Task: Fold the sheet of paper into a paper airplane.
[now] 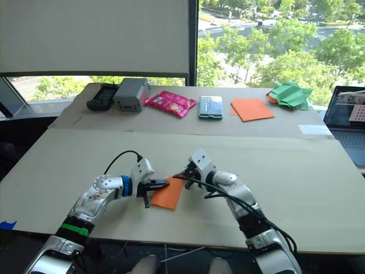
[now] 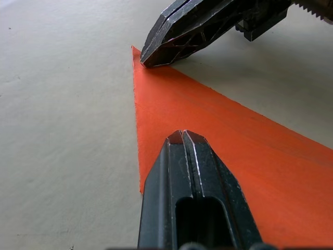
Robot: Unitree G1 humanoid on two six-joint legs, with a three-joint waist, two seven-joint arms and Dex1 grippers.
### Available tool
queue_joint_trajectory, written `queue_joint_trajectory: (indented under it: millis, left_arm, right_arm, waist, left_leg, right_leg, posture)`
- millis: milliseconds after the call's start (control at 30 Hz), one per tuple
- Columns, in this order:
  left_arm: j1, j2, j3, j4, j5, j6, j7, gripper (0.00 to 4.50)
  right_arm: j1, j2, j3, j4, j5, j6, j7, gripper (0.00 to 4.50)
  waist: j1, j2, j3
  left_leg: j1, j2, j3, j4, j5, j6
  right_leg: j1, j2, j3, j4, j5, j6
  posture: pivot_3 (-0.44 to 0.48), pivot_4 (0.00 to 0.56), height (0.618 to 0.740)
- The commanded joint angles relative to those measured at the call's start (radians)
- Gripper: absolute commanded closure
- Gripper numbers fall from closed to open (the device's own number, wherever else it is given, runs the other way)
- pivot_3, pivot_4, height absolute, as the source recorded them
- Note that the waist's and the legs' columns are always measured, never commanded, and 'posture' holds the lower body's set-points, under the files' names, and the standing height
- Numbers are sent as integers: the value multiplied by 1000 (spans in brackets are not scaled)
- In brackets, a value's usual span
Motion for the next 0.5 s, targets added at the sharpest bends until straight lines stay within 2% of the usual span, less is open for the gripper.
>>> queue_joint_trajectory:
  millis: [33,500]
  left_arm:
    - [21,21,-20,21,28,30,2,4473]
    - [11,15,-24,30,30,31,6,4473]
  right_arm:
    - [57,-13,38,-10,-18,50,26,4500]
    - [140,-50,104,-137,-29,102,82,4500]
  waist:
    - [0,0,0]
    - [-1,0,0]
  left_leg:
    - [0,0,0,0,0,0]
    - [0,0,0,0,-2,-4]
  right_leg:
    - [0,0,0,0,0,0]
    - [0,0,0,0,0,0]
  posture:
    - [0,150,702]
    - [0,150,702]
